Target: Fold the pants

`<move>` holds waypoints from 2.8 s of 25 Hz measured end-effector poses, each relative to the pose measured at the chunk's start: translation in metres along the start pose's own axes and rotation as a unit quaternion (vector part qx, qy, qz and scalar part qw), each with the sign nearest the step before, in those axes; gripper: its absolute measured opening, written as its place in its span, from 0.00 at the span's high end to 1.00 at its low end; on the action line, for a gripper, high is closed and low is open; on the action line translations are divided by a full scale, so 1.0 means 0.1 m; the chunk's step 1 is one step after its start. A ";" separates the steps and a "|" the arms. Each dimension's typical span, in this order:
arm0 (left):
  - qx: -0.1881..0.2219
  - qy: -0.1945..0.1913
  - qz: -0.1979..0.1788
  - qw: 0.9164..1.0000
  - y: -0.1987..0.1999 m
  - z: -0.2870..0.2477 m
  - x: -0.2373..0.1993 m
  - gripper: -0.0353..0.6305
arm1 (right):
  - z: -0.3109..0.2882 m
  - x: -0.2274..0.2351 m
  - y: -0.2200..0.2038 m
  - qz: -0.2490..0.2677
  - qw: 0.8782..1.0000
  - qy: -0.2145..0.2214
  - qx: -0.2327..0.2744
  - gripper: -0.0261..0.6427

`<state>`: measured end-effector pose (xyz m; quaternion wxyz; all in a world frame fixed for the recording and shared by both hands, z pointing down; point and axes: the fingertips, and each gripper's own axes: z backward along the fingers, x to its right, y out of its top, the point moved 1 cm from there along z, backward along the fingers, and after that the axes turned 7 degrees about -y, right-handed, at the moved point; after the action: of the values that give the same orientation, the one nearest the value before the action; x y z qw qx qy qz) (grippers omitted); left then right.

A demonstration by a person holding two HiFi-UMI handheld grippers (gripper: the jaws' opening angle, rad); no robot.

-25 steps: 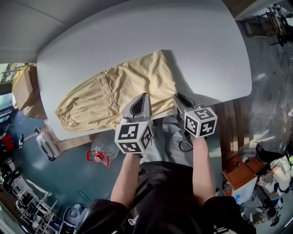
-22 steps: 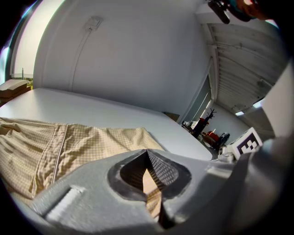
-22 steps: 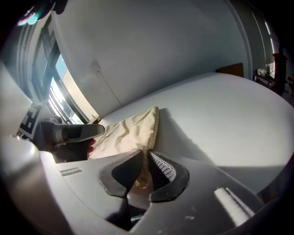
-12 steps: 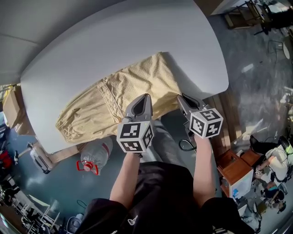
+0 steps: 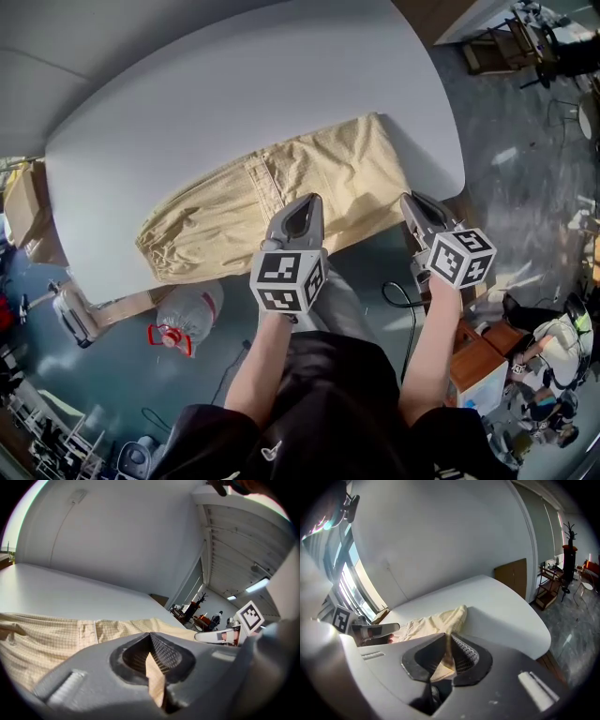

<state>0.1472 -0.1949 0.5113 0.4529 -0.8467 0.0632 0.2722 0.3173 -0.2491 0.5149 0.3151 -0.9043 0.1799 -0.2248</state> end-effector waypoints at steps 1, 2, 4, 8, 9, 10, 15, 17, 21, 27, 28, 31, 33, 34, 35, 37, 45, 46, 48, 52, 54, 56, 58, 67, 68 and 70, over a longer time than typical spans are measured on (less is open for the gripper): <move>0.006 0.004 0.002 1.000 0.03 0.07 -0.04 0.94 | 0.02 -0.09 0.07 0.006 1.000 0.005 0.007 0.89; 0.011 0.009 0.004 1.000 0.05 0.15 -0.10 0.94 | 0.04 -0.20 0.14 0.013 1.000 0.011 0.014 0.90; 0.022 0.018 0.009 1.000 0.09 0.34 -0.24 0.94 | 0.06 -0.48 0.27 0.035 0.999 0.022 0.027 0.90; 0.052 0.039 0.019 0.998 0.17 0.77 -0.53 0.94 | 0.04 -1.17 0.52 0.091 0.993 0.053 0.050 0.90; 0.059 0.044 0.021 0.997 0.20 0.88 -0.59 0.94 | 0.04 -1.35 0.57 0.104 0.991 0.061 0.056 0.90; 0.067 0.049 0.023 0.996 0.22 0.99 -0.65 0.94 | 0.03 -1.54 0.62 0.116 0.989 0.069 0.060 0.90; 0.106 0.079 0.029 0.991 0.35 1.66 -1.01 0.94 | -0.12 -2.48 0.69 0.172 0.977 0.105 0.064 0.90; 0.120 0.096 0.030 0.988 0.38 1.98 -1.20 0.94 | -0.19 -2.87 0.68 0.195 0.972 0.118 0.063 0.90; 0.149 0.138 0.037 0.979 0.44 2.61 -1.59 0.94 | -0.32 -3.63 0.61 0.238 0.958 0.148 0.056 0.90; 0.181 0.194 0.059 0.962 0.42 3.37 -2.10 0.94 | -0.65 -4.71 0.15 0.309 0.930 0.201 0.008 0.90; 0.185 0.203 0.065 0.959 0.39 3.47 -2.16 0.94 | -0.71 -4.88 0.04 0.321 0.923 0.212 -0.003 0.90; 0.192 0.228 0.084 0.951 0.24 3.77 -2.37 0.94 | -0.85 -5.32 -0.29 0.359 0.903 0.232 -0.034 0.90; 0.195 0.243 0.097 0.945 0.13 3.95 -2.52 0.94 | -0.91 -5.56 -0.51 0.391 0.887 0.241 -0.054 0.90; 0.196 0.249 0.103 0.943 0.07 4.03 -2.58 0.94 | -0.93 -5.66 -0.63 0.403 0.878 0.250 -0.065 0.90; 0.197 0.255 0.109 0.940 0.02 4.09 -2.63 0.94 | -0.94 -5.73 -0.77 0.414 0.869 0.260 -0.079 0.90; 0.196 0.262 0.119 0.937 -0.06 4.17 -2.71 0.94 | -0.99 -5.80 -1.09 0.429 0.852 0.276 -0.116 0.90; 0.180 0.272 0.149 0.933 -0.28 4.19 -2.88 0.94 | -1.35 -5.79 -2.00 0.366 0.849 0.320 -0.208 0.85; 0.176 0.270 0.150 0.935 -0.32 4.17 -2.89 0.94 | -1.36 -5.81 -2.06 0.350 0.850 0.330 -0.216 0.79; 0.167 0.264 0.145 0.939 -0.38 4.12 -2.89 0.94 | -1.36 -5.84 -2.14 0.324 0.852 0.346 -0.223 0.70; 0.169 0.252 0.131 0.944 -0.29 4.07 -2.88 0.94 | -1.31 -5.83 -1.95 0.303 0.863 0.350 -0.202 0.73; 0.176 0.245 0.126 0.945 -0.18 4.04 -2.87 0.94 | -1.29 -5.79 -1.69 0.295 0.876 0.342 -0.170 0.76; 0.183 0.234 0.117 0.948 -0.03 3.98 -2.83 0.94 | -1.26 -5.69 -1.35 0.287 0.891 0.325 -0.131 0.78; 0.189 0.220 0.102 0.951 0.15 3.91 -2.76 0.94 | -1.22 -5.56 -0.95 0.279 0.909 0.298 -0.080 0.82; 0.228 0.142 -0.007 0.963 1.24 3.60 -2.22 0.94 | -0.61 -5.12 0.65 0.229 0.935 0.220 0.160 0.96; 0.232 0.135 -0.018 0.963 1.35 3.58 -2.14 0.94 | -0.53 -5.07 0.76 0.227 0.934 0.210 0.178 0.96; 0.242 0.124 -0.039 0.962 1.56 3.54 -1.99 0.94 | -0.39 -4.97 0.95 0.226 0.932 0.189 0.211 0.96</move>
<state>-0.2187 -0.0294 0.3436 0.6428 -0.7409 0.1497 0.1243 -0.1350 -0.1064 0.3344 0.5009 -0.6932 0.3844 -0.3475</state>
